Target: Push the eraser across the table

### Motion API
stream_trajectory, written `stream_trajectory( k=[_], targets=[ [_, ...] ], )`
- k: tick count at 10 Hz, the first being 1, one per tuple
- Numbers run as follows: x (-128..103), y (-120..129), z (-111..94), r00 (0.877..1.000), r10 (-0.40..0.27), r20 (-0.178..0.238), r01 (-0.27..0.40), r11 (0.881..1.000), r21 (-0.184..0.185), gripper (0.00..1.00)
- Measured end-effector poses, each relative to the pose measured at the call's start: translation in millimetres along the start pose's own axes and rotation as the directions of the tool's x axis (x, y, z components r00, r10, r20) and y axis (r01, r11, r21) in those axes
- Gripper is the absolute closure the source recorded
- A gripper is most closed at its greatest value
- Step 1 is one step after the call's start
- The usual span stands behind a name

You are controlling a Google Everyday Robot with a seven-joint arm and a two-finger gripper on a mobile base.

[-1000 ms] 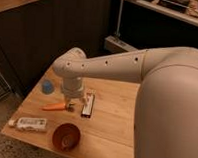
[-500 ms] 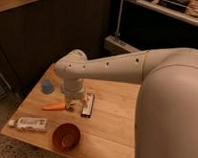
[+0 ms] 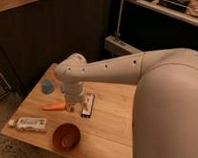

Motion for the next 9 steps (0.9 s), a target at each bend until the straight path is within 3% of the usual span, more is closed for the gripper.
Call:
stream_trajectory(
  k=[5,9],
  targets=[
    [16.7,-3.8,13.7,1.000,0.025,0.016,-0.024,1.000,-0.007,0.35],
    [30.7,-16.4,24.5,0.999,0.021,0.036,-0.022,1.000,0.009,0.35]
  ],
)
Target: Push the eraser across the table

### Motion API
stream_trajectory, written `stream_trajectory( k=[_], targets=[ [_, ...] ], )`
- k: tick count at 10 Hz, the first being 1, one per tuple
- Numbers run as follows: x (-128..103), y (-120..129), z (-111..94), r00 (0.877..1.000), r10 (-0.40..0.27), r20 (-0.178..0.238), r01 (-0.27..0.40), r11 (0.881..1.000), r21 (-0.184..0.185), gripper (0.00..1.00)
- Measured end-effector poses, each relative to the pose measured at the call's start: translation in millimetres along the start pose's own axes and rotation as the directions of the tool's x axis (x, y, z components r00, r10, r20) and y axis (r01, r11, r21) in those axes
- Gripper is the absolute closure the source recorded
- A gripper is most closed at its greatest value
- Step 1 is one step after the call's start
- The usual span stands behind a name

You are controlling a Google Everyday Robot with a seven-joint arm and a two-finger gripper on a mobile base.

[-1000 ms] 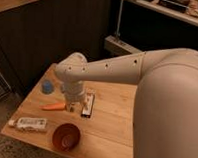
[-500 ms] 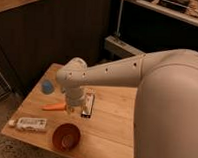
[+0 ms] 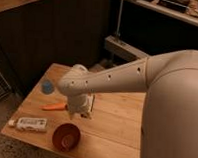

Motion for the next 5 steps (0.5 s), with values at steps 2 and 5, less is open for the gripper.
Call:
stream_trajectory(
  k=[2,5],
  targets=[
    [4.7,-3.6,7.8,1.000,-0.002,-0.001,0.002,1.000,0.000,0.35],
    [3.6,-1.0,16.7,1.000,-0.016,-0.002,0.016,1.000,0.006,0.38]
  ],
)
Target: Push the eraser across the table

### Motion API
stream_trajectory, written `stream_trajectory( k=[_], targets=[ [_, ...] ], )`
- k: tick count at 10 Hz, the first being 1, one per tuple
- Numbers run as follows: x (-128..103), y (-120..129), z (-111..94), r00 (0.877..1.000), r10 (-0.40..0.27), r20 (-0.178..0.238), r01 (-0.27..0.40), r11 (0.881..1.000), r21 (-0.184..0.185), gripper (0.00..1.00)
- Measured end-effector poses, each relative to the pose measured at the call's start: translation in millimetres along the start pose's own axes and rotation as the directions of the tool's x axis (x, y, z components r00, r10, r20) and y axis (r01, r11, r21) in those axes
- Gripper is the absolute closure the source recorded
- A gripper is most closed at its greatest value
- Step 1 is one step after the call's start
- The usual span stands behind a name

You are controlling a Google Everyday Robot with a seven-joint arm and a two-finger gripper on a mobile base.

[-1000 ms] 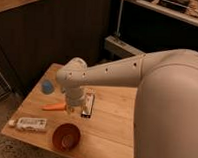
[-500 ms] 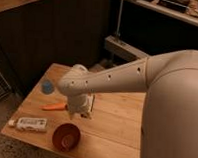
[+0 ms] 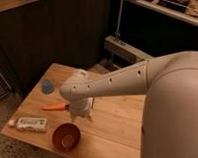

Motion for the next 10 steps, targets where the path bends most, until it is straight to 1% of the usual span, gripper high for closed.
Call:
stream_trajectory(
  k=[1,2,3,9,10],
  targets=[
    [-1.6,3.1,3.7,1.000,-0.007,-0.001,0.007,1.000,0.003,0.43],
    [-1.7,4.4,6.7,1.000,-0.008,-0.007,0.008,1.000,0.004,0.43],
    [-2.8,5.3,13.4,1.000,-0.009,-0.018,0.009,1.000,0.009,0.43],
    [-7.3,5.2,36.5,0.998,0.000,-0.067,0.001,1.000,0.026,0.43],
    [-9.6,4.5,43.9,0.997,0.009,-0.080,-0.006,1.000,0.030,0.43]
  ],
)
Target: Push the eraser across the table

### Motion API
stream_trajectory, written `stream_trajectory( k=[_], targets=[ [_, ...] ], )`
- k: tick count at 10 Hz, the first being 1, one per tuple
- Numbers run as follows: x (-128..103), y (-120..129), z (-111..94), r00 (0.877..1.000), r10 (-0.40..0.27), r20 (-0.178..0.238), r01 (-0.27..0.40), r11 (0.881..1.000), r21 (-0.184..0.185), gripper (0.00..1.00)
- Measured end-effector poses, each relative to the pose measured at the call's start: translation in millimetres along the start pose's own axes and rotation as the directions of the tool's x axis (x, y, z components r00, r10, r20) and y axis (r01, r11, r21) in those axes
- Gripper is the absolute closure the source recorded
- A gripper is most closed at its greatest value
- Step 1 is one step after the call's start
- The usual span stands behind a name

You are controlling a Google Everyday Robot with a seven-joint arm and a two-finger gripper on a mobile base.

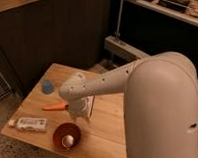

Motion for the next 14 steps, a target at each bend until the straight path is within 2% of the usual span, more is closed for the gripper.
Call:
stream_trajectory(
  k=[2,4,8,14],
  targets=[
    [-5.1,4.6,7.9,1.000,0.006,-0.013,-0.006,1.000,-0.002,0.43],
    [-16.2,4.4,12.9,0.999,0.045,-0.017,-0.045,0.999,-0.010,0.43],
    [-32.6,-1.9,3.2,0.993,0.121,0.017,-0.120,0.993,-0.021,0.43],
    [-25.3,-10.8,1.9,0.988,0.157,0.008,-0.157,0.988,-0.006,0.43]
  ],
)
